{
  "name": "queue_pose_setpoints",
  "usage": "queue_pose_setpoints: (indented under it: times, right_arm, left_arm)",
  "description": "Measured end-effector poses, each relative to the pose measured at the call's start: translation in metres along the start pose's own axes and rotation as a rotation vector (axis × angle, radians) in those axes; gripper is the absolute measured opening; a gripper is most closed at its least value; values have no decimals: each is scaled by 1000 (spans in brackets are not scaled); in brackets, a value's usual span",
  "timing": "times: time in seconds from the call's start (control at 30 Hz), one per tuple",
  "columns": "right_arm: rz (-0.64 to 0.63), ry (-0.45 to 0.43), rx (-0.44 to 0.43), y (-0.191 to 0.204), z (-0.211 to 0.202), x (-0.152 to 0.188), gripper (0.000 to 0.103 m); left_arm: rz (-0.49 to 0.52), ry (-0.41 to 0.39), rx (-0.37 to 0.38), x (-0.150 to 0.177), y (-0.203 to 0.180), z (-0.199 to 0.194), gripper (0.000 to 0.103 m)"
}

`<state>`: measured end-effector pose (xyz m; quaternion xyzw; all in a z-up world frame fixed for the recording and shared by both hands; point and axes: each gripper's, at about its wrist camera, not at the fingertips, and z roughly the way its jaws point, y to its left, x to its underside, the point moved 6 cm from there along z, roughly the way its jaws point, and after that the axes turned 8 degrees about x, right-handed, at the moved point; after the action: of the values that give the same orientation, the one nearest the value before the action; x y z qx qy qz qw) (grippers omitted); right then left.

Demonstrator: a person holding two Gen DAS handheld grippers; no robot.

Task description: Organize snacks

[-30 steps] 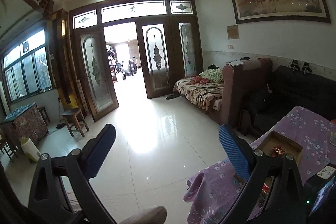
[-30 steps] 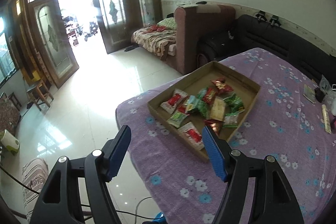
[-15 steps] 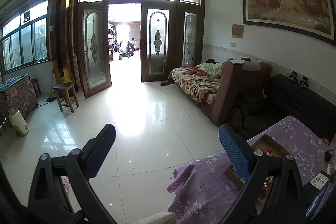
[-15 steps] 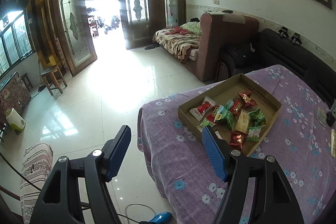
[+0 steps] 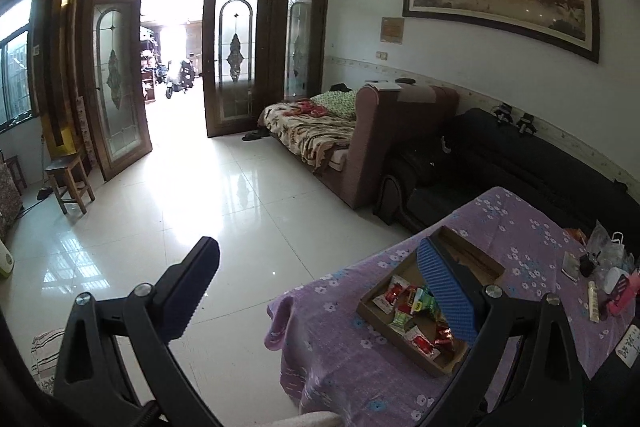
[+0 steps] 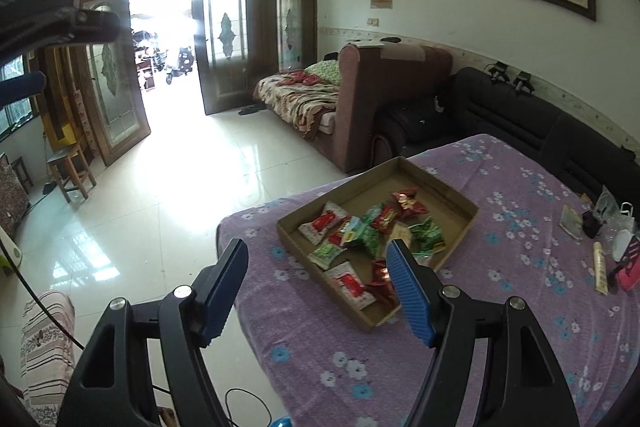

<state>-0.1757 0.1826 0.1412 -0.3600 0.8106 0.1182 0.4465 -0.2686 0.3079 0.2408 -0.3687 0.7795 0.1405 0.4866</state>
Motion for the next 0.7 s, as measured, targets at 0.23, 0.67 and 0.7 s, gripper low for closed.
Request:
queue_pose_setpoints:
  times: [0.23,0.67,0.7]
  right_arm:
    - [19,25,46,-16,-1,11,73]
    - [99,85,85,-33,5,23,73]
    - [96,90,81,-30,6,24,73]
  left_arm:
    - [57,59,41,13,-28,15,99]
    - [89,108,59,19,-28,20,99]
    - [90,110,60,20,-28,20,99]
